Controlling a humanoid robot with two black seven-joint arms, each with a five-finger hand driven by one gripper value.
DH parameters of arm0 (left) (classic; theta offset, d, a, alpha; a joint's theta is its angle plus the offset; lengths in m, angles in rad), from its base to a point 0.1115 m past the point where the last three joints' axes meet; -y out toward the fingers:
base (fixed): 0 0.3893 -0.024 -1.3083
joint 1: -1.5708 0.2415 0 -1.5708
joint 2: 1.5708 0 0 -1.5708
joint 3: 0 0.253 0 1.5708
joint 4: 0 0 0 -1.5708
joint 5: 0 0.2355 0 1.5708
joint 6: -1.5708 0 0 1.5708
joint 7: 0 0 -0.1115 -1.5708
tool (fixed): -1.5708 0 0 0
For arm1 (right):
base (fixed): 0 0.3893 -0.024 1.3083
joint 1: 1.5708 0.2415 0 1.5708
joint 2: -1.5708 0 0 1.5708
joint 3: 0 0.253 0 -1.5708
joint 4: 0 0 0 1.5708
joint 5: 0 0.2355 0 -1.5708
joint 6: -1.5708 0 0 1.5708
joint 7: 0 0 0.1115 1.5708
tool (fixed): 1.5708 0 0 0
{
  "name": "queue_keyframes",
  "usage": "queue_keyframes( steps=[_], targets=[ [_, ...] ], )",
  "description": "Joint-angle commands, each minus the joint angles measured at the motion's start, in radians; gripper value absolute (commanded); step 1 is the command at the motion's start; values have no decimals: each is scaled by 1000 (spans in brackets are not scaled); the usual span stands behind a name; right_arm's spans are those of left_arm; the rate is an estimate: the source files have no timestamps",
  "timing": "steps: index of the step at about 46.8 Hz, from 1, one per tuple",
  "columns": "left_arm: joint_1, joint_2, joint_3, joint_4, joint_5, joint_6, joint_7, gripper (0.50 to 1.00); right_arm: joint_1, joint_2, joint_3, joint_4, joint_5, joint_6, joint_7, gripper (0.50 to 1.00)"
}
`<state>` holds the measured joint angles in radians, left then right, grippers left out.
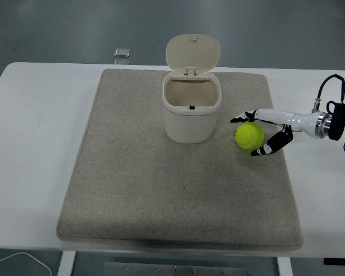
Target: Pick up the tennis ball and place it in the box.
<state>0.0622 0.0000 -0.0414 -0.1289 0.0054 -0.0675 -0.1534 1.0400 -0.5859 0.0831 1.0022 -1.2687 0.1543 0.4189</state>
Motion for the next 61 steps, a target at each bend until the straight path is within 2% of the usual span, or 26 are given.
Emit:
queue_keyframes(
  steps=[1,5,15,24,33,45,53,61],
  targets=[
    [-1,0,0,0,-1,0,0,992,0,6,0,0,-6,-5,0,827],
    [1,0,0,0,1,0,0,992,0,9,0,0,-8,-7,0,799],
    [1,0,0,0,1,0,0,992,2,9,0,0,-6,-7,0,791],
    [1,0,0,0,1,0,0,992,3,9,0,0,-8,-5,0,752],
    [1,0,0,0,1,0,0,992,8,9,0,0,-8,1,1,682],
    [1,0,0,0,1,0,0,992,28,-6,7,6,6,11,6,554],
    [1,0,0,0,1,0,0,992,81,-40,27,19,23,64,14,521],
    [1,0,0,0,1,0,0,990,138,-83,66,67,78,131,53,517]
  ],
)
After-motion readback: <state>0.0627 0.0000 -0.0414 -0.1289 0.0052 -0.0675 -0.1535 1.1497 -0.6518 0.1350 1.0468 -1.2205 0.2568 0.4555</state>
